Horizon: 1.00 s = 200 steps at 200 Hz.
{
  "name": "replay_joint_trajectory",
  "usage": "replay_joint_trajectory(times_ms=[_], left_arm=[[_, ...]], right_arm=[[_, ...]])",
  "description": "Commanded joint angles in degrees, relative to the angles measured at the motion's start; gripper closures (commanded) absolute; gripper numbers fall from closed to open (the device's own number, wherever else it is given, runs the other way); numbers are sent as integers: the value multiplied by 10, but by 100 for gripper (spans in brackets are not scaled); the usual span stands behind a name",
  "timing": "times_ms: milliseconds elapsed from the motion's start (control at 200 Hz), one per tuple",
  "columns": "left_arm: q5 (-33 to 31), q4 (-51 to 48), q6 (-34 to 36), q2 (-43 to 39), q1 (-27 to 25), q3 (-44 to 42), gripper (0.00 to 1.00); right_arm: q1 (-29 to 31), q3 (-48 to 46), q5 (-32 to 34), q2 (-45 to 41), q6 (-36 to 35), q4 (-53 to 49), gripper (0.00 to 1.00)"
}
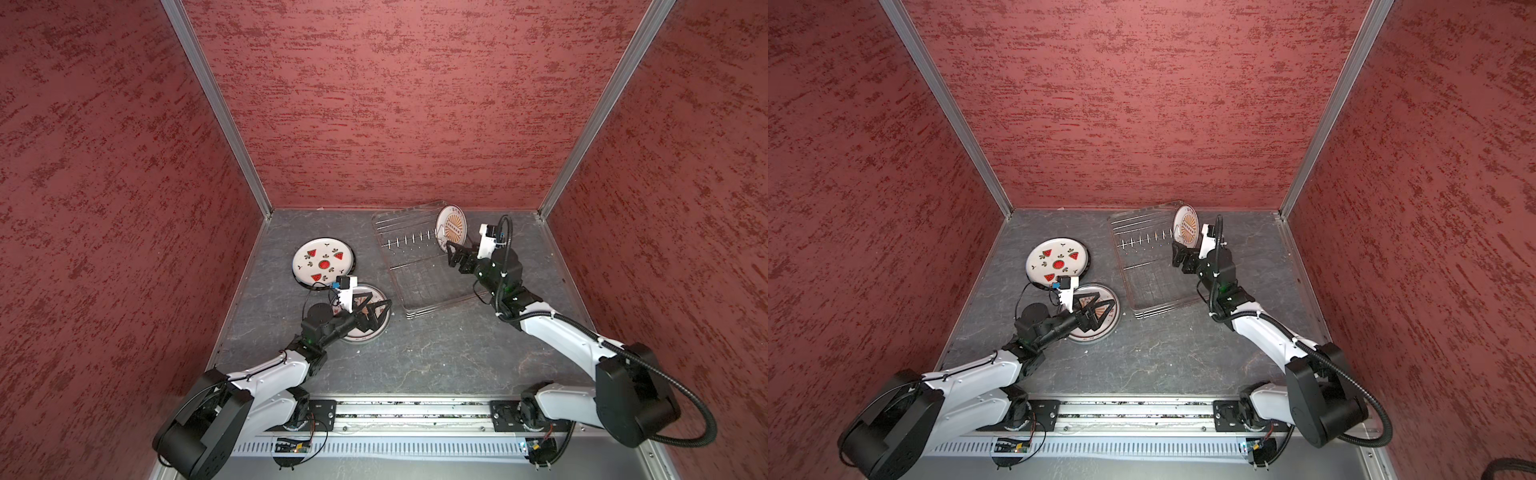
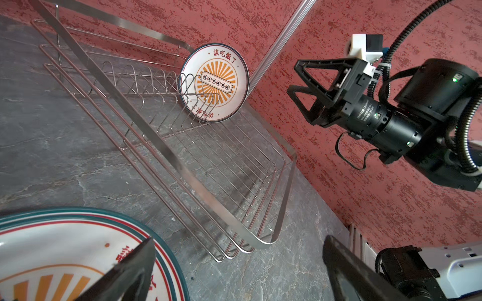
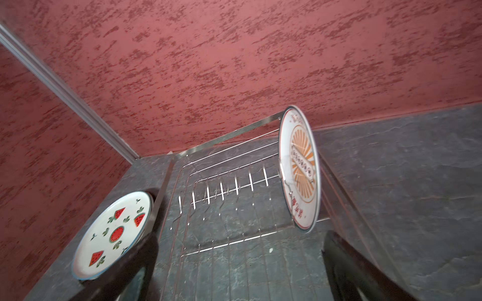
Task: Unload the plates from the dish rack
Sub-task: 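Withdraw the left gripper while the right gripper moves to the last rack plate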
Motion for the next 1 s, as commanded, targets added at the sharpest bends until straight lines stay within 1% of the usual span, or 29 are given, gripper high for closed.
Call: replay_joint_trajectory(times_ms=[0,100,235,386,571,686,812,997], left_arm=[[24,33,18,14,12,11,1],[29,46,14,16,19,7,1],[14,11,23,-3,21,11,0],[2,-2,28,-18,23,8,0],[1,1,28,-16,23,7,1],[6,6,23,-14,23,7,0],[10,9,21,-12,21,8,0],[7,12,19,-7,21,8,1]], right_arm=[[-24,44,24,33,2,-41,1],[-40,92,26,74,-8,-64,3],[-52,160,45,143,-30,-102,10],[-58,233,64,205,-60,-146,28],[-60,316,72,278,-85,-197,45],[-60,340,88,302,-96,-208,54],[-56,358,114,319,-107,-221,60],[-48,375,141,336,-120,-230,67]])
